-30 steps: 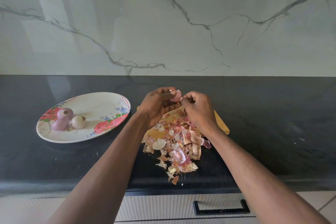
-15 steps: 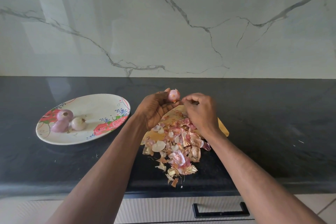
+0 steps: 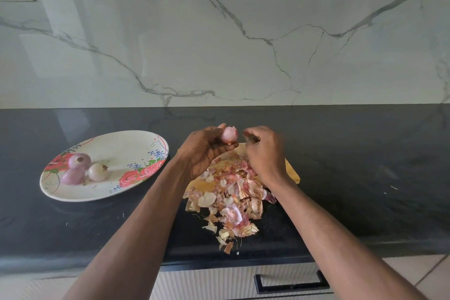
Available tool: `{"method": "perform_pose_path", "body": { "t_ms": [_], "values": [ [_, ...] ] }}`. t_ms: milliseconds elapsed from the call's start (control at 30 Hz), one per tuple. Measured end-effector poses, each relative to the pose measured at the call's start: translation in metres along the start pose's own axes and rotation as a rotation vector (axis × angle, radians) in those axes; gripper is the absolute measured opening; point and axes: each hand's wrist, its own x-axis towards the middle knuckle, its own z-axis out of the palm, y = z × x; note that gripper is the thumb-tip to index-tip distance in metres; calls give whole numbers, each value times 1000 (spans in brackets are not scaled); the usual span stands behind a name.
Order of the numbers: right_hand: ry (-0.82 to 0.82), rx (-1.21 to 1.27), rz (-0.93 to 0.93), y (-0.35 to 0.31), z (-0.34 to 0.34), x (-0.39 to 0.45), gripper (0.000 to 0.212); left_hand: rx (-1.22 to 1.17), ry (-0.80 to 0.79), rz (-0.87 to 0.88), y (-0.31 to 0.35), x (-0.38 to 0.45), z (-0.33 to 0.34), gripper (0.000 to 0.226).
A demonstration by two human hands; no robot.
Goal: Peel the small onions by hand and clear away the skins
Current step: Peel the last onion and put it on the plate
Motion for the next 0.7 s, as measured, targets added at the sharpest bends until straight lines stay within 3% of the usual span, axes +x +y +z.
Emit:
{"method": "perform_pose_path", "body": {
  "t_ms": [300, 367, 433, 700],
  "values": [
    [-135, 282, 118, -14, -8, 1, 12, -6, 6, -15, 0, 2, -5, 16],
    [-152, 283, 123, -18, -9, 0, 18, 28, -11, 4, 0, 3, -6, 16],
    [-158, 289, 123, -21, -10, -3, 11, 69, -18, 27, -1, 2, -5, 16],
    [-37, 246, 59, -12, -2, -7, 18, 186, -3, 84, -8, 4, -3, 17]
  ]
}}
